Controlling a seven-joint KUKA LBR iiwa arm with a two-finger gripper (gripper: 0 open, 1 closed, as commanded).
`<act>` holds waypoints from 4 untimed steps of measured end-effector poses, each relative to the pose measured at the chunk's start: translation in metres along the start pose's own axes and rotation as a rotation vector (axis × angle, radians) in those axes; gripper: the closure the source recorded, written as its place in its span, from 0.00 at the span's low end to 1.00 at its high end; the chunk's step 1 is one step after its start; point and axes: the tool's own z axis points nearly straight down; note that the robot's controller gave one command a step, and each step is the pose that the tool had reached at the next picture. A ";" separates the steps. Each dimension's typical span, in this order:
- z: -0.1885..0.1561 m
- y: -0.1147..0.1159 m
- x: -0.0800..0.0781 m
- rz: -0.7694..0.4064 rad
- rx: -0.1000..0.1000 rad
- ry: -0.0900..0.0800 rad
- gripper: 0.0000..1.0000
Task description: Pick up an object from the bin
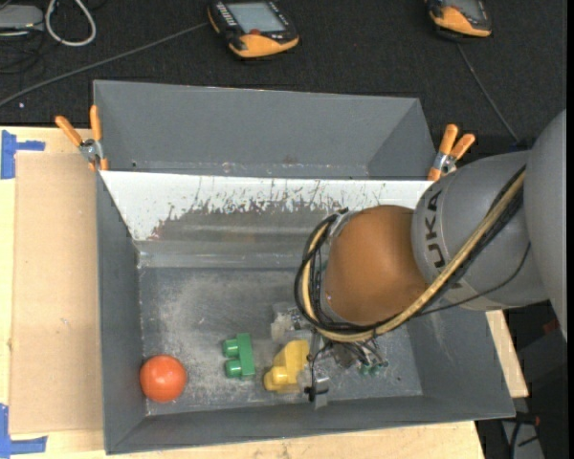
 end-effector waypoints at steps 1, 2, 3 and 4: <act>-0.004 -0.006 0.018 -0.074 0.000 0.001 0.00; -0.016 -0.008 0.019 -0.115 0.000 0.005 0.00; 0.021 -0.016 0.011 -0.218 0.003 -0.013 0.00; 0.020 -0.007 0.017 -0.341 0.006 -0.020 1.00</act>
Offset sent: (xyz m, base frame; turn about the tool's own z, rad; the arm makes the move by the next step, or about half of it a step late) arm -0.0112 -0.0130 0.0075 -0.1682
